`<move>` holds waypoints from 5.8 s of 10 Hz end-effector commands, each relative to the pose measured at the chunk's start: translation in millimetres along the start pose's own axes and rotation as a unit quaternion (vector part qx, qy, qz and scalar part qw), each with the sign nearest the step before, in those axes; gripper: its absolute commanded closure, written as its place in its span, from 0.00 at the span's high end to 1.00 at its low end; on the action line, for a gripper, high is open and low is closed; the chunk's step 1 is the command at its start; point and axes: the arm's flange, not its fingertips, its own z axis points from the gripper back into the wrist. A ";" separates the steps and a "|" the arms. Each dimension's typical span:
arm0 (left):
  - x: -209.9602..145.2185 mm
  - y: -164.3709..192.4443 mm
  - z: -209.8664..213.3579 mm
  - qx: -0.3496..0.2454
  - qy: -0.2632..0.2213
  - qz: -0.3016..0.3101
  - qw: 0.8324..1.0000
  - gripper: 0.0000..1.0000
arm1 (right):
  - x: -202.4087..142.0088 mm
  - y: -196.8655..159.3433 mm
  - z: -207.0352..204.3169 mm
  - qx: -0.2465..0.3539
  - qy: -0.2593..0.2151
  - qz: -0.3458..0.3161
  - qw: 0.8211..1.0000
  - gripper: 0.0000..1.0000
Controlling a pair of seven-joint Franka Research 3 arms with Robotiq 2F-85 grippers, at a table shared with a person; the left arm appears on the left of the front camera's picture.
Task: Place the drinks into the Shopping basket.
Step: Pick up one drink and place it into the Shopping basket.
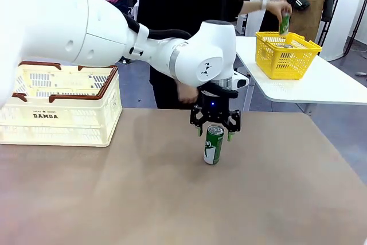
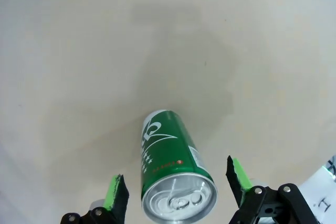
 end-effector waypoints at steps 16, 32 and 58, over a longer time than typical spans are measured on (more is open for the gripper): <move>-303.8 172.3 355.8 -0.012 0.004 -0.041 0.999 0.00 | 2.7 1.9 -0.5 0.012 -0.009 0.014 1.000 1.00; -237.4 435.2 321.3 0.014 -0.168 0.149 0.974 0.00 | 2.7 1.9 -0.5 0.012 -0.009 0.014 1.000 1.00; -49.9 568.9 71.8 0.079 -0.025 0.188 0.979 0.03 | 2.7 1.9 -0.5 0.012 -0.009 0.014 1.000 1.00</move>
